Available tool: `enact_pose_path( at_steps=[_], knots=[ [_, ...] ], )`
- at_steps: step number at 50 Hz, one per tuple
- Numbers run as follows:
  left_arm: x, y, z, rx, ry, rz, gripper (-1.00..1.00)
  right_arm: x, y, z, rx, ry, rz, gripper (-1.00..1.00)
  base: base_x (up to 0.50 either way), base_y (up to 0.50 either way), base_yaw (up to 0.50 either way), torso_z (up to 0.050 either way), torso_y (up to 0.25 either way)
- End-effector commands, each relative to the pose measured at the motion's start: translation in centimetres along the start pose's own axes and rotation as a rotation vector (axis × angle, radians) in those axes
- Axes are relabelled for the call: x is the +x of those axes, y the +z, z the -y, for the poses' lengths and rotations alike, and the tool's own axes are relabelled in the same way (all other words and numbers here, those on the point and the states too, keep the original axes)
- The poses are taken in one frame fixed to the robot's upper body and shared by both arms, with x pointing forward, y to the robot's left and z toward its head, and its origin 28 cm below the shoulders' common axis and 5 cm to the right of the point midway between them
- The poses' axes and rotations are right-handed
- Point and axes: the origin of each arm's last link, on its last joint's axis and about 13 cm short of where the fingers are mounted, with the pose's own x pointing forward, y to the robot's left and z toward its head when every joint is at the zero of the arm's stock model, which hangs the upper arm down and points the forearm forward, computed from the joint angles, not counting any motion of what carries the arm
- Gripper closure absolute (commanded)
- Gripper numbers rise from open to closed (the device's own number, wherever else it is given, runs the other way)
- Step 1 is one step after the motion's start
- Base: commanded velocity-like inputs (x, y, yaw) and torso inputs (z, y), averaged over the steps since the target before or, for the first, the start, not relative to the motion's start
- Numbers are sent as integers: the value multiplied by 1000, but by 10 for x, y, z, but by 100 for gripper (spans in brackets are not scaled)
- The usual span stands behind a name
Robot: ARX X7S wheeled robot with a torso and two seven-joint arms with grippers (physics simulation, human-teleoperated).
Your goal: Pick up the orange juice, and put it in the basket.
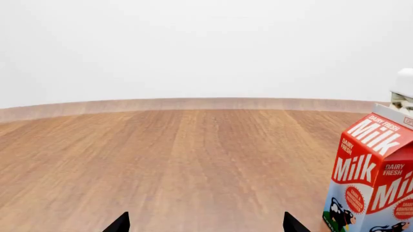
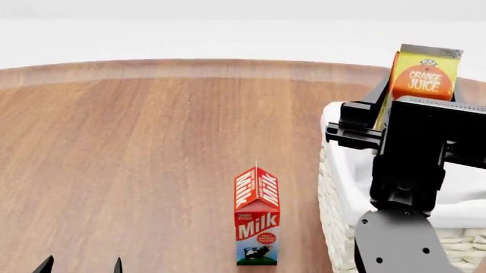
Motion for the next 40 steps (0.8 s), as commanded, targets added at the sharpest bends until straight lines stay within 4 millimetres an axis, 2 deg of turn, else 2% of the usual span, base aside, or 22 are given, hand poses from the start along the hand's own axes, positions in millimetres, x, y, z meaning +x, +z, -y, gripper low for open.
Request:
enact_pose_path(
  at_steps=[1, 13, 32, 40],
  knots=[
    [0, 0, 0, 0, 0, 0, -100, 8, -14, -4, -68, -22, 20, 100, 0, 0, 0, 0, 0],
    [0, 0, 0, 0, 0, 0, -100, 19, -27, -7, -56, -54, -11, 100, 0, 0, 0, 0, 1],
    [0, 0, 0, 0, 0, 0, -100, 29, -35, -11, -45, -86, -25, 100, 0, 0, 0, 1, 1],
    [0, 0, 0, 0, 0, 0, -100, 34, -45, -13, -64, -100, -45, 100, 0, 0, 0, 0, 1]
  ],
)
